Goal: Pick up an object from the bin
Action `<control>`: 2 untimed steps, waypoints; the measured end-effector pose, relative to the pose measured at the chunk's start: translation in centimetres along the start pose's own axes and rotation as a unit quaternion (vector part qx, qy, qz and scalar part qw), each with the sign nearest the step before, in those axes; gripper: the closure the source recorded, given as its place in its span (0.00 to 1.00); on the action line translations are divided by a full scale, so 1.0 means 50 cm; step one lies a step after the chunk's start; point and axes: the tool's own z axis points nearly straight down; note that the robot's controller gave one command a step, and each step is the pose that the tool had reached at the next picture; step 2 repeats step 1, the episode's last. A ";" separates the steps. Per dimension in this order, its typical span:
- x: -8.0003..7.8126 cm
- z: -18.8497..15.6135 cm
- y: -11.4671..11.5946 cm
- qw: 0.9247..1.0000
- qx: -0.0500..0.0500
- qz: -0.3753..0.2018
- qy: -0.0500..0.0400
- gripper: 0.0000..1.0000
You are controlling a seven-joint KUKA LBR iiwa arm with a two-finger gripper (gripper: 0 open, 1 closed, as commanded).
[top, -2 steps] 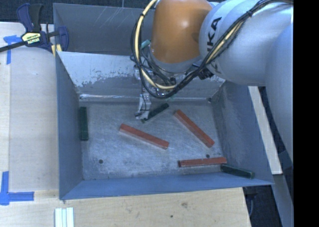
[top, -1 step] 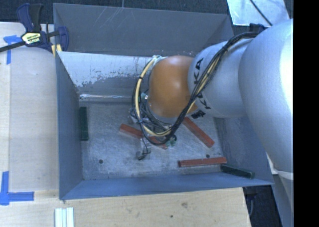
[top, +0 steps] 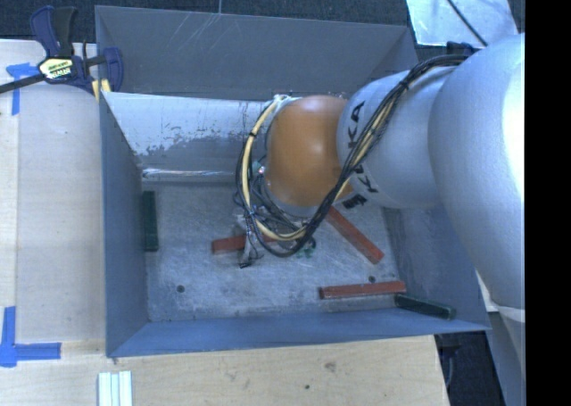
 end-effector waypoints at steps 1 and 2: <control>-0.037 -0.305 -0.008 0.999 0.001 -0.036 -0.004 1.00; -0.037 -0.305 -0.008 0.999 0.001 -0.036 -0.004 1.00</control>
Offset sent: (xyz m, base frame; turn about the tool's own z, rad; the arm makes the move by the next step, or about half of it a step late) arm 0.0150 -0.0014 0.1468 -0.0725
